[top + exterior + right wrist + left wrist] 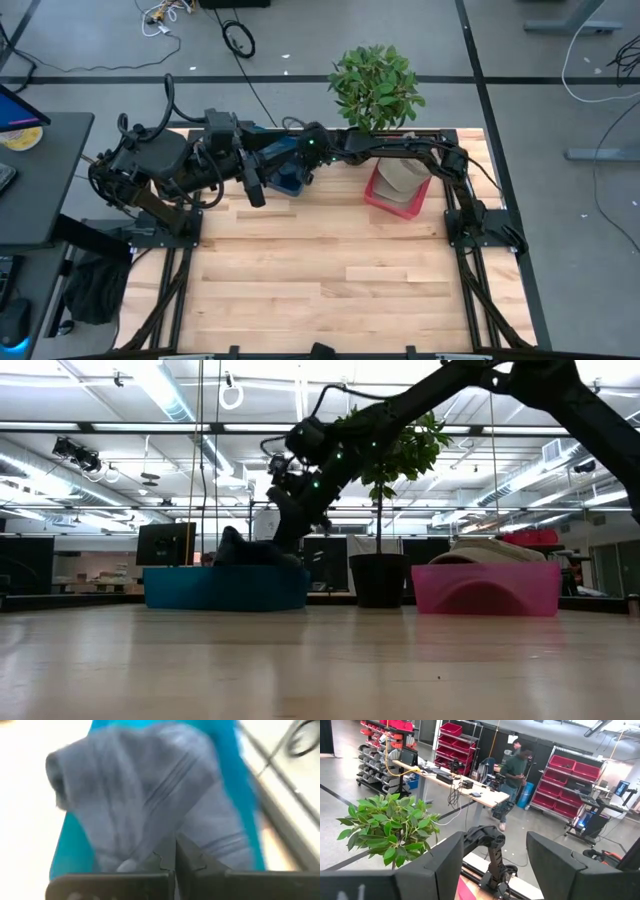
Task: Pick & Place hat
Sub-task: Put the blue cap into the blue bin
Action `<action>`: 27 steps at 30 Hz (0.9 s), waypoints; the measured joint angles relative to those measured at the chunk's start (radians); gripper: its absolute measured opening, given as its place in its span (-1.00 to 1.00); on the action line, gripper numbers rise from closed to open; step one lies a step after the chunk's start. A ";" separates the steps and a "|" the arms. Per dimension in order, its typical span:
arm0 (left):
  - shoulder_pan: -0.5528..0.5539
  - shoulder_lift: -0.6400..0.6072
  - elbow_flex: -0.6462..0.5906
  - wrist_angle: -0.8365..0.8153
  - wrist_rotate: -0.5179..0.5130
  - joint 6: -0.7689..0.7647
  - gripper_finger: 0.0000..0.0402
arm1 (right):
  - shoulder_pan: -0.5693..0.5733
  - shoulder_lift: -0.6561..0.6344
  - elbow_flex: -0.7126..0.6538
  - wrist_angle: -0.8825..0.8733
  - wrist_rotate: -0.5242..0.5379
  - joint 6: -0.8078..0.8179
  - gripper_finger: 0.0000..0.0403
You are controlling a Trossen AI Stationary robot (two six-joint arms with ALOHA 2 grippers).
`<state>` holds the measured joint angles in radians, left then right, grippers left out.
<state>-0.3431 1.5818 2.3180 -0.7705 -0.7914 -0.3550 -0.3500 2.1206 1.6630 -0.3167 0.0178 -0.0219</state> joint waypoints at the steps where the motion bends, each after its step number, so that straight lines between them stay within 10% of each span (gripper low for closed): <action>1: 0.000 0.000 0.000 -0.002 0.000 0.000 0.10 | 0.000 -0.010 0.000 0.005 0.033 0.004 -1.00; 5: 0.000 0.000 0.000 -0.008 0.000 0.000 0.10 | 0.004 -0.039 0.000 0.076 0.067 0.018 -1.00; 10: 0.000 0.000 0.000 -0.013 0.000 0.002 0.10 | 0.011 -0.042 0.002 0.270 -0.243 -0.060 -1.00; 27: 0.000 0.000 0.000 -0.014 0.000 0.010 0.10 | 0.038 0.037 0.002 0.291 -0.189 0.060 -1.00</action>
<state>-0.3431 1.5817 2.3180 -0.7843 -0.7910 -0.3453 -0.3122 2.1580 1.6646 -0.0257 -0.1712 0.0377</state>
